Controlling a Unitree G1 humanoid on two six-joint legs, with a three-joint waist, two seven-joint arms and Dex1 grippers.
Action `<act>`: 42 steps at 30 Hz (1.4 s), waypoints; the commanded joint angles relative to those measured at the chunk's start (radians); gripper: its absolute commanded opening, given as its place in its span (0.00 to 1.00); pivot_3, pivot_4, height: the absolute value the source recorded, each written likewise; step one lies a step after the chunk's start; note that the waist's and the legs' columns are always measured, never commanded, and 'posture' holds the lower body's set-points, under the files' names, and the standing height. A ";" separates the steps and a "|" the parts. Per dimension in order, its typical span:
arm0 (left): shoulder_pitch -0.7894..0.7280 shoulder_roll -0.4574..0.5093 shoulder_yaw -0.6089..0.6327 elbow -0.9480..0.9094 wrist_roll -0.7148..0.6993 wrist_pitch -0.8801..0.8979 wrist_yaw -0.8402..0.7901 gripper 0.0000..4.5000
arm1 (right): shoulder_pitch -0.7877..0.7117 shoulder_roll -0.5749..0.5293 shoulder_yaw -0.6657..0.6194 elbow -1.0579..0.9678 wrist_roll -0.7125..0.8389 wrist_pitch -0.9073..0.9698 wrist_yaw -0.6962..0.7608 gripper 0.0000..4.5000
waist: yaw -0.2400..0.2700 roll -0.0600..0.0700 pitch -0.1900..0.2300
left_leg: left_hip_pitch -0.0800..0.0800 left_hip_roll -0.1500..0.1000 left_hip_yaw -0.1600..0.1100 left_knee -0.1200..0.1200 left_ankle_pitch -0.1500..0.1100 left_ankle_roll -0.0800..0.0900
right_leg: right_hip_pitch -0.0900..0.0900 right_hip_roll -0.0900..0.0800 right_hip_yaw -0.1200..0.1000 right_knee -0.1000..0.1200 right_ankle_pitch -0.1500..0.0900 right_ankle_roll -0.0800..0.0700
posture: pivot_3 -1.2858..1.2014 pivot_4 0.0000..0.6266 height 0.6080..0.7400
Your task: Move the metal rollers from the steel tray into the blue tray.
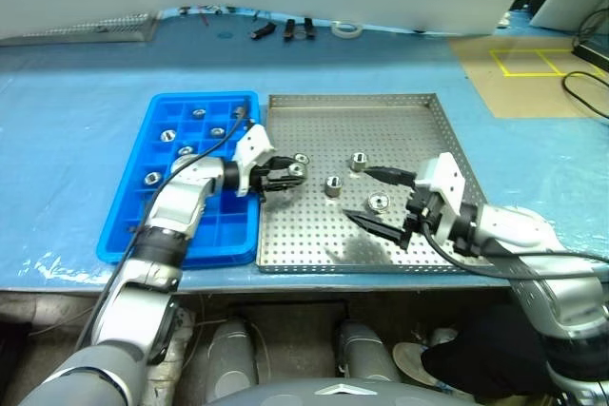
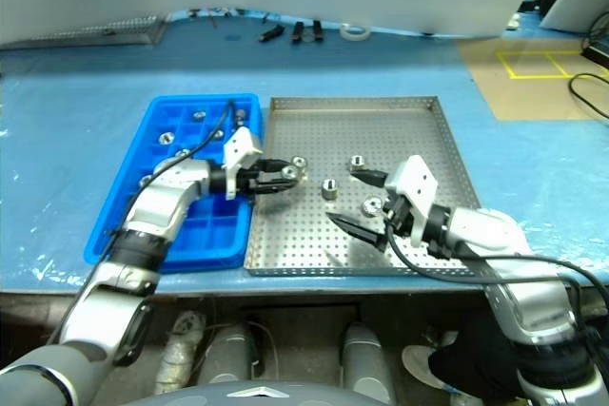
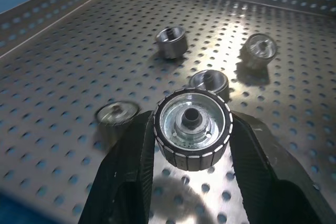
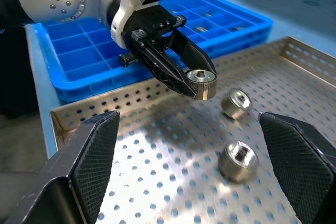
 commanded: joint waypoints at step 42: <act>0.497 0.177 0.327 -0.574 -0.247 0.215 0.433 0.88 | -0.354 0.211 0.182 0.395 -0.120 -0.230 0.293 1.00 | 0.187 0.001 0.001 | -0.025 0.001 -0.026 0.011 0.007 -0.011 | -0.012 0.000 -0.022 0.015 0.000 -0.003 | 0.64 0.24 1.00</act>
